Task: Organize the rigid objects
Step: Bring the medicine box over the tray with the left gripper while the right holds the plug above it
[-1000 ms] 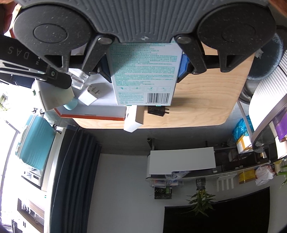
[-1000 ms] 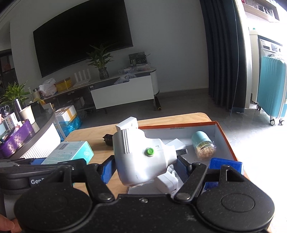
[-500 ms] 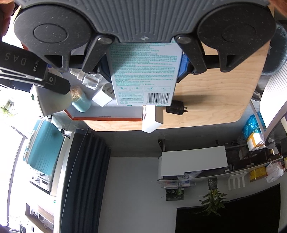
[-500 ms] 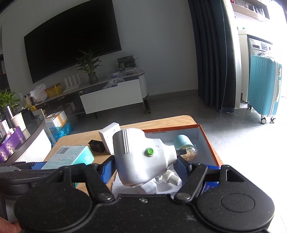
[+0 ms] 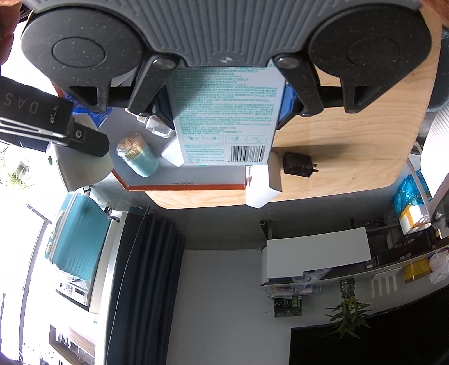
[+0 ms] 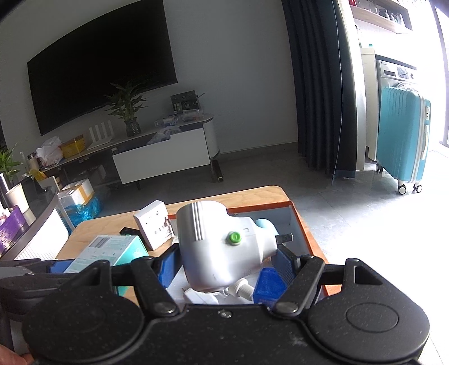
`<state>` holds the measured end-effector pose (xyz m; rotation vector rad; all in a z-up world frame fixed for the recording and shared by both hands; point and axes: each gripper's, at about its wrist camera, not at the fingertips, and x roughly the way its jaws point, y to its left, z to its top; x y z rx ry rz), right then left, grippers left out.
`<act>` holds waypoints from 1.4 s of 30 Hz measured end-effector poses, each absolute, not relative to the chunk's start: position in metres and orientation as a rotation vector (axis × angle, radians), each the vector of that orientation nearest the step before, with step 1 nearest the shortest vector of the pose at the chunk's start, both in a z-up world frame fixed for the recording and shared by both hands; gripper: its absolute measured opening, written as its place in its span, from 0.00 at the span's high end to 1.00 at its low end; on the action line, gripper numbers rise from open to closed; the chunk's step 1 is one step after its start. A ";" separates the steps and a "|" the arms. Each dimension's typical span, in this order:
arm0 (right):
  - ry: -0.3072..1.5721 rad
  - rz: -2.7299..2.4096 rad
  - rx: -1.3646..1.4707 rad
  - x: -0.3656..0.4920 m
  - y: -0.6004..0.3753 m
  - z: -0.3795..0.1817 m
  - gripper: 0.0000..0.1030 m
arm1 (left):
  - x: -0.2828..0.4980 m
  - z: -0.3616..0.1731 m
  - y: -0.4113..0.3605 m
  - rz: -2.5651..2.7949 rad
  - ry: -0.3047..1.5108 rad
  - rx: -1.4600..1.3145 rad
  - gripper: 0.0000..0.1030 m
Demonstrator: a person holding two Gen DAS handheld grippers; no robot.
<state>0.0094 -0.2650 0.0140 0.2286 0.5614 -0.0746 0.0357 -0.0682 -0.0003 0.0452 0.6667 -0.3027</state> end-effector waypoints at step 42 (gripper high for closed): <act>0.615 -0.098 0.190 0.062 -0.300 0.003 0.19 | 0.074 -0.020 -0.121 -0.393 0.722 0.061 0.31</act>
